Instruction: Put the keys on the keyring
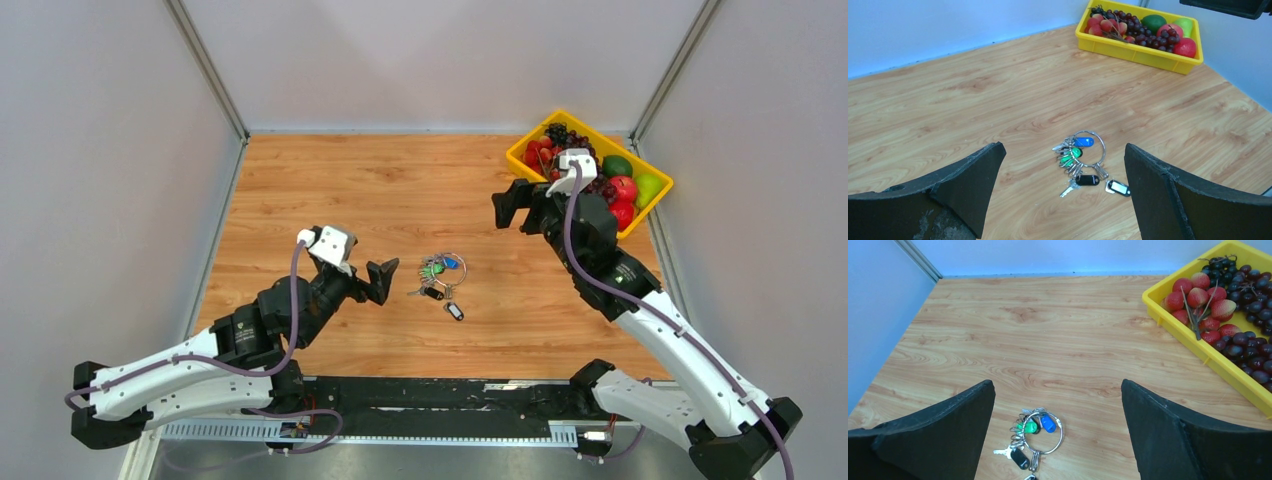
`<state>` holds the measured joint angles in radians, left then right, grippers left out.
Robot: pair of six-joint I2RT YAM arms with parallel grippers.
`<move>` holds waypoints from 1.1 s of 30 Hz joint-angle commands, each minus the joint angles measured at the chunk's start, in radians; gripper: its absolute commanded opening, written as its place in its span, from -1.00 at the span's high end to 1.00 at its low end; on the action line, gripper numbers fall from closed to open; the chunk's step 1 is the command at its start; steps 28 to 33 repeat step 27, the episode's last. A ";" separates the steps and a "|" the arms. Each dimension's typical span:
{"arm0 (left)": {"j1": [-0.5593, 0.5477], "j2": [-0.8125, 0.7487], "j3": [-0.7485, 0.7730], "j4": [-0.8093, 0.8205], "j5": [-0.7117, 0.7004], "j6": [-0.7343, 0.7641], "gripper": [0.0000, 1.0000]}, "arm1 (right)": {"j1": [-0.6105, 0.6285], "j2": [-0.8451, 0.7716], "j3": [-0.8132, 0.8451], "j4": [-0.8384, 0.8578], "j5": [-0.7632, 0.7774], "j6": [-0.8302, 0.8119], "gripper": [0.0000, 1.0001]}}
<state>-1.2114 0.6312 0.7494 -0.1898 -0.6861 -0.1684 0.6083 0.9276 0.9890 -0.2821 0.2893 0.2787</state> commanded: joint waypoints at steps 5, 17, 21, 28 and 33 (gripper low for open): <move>-0.004 -0.028 0.057 -0.004 0.005 0.003 -1.00 | 0.003 -0.027 0.053 -0.010 0.039 -0.031 -0.99; -0.003 -0.029 0.062 -0.004 0.015 0.023 -1.00 | 0.004 -0.021 0.074 -0.023 0.066 -0.044 -0.99; -0.004 -0.028 0.062 0.003 0.022 0.040 -1.00 | 0.004 -0.016 0.081 -0.023 0.076 -0.044 -0.99; -0.004 -0.025 0.062 0.014 0.032 0.067 -1.00 | 0.004 0.009 0.104 -0.061 0.063 -0.035 -1.00; -0.004 -0.025 0.062 0.014 0.032 0.067 -1.00 | 0.004 0.009 0.104 -0.061 0.063 -0.035 -1.00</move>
